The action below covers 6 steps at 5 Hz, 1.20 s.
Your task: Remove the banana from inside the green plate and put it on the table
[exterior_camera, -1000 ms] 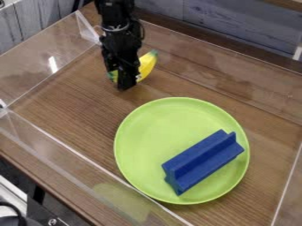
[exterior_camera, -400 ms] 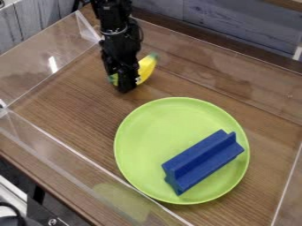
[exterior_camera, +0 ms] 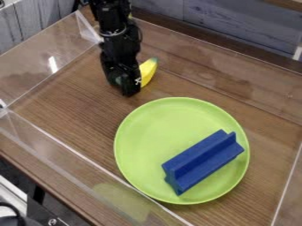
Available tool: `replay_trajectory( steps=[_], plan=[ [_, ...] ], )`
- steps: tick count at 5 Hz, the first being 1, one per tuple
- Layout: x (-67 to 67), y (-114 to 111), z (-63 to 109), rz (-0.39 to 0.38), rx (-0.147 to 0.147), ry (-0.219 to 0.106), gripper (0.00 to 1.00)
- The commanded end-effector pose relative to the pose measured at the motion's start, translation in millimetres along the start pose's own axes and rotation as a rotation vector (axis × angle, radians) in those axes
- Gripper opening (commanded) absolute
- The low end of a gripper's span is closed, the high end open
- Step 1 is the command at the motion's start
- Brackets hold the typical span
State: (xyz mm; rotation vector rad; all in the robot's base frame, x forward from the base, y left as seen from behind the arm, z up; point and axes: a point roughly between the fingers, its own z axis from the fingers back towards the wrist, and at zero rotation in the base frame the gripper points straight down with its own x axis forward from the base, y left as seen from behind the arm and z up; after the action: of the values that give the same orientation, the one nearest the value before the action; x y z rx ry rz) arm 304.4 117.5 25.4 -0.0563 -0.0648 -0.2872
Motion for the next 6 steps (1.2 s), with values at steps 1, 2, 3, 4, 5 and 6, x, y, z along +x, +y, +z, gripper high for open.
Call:
replay_trajectory(
  steps=[1,2,3,4,5,6],
  plan=[
    [0.1,3.4,7.6,0.007,0.003,-0.025,1.00],
    [-0.6,1.9,7.9,0.004,-0.010,-0.032,1.00],
    [-1.4,0.2,8.7,0.001,-0.022,-0.039,1.00],
    [-2.2,-1.3,9.3,-0.002,-0.033,-0.047,0.00],
    [-2.9,-2.5,8.8,0.001,-0.043,-0.051,1.00],
    [-3.7,-3.7,11.2,0.007,-0.056,-0.054,1.00]
  ],
)
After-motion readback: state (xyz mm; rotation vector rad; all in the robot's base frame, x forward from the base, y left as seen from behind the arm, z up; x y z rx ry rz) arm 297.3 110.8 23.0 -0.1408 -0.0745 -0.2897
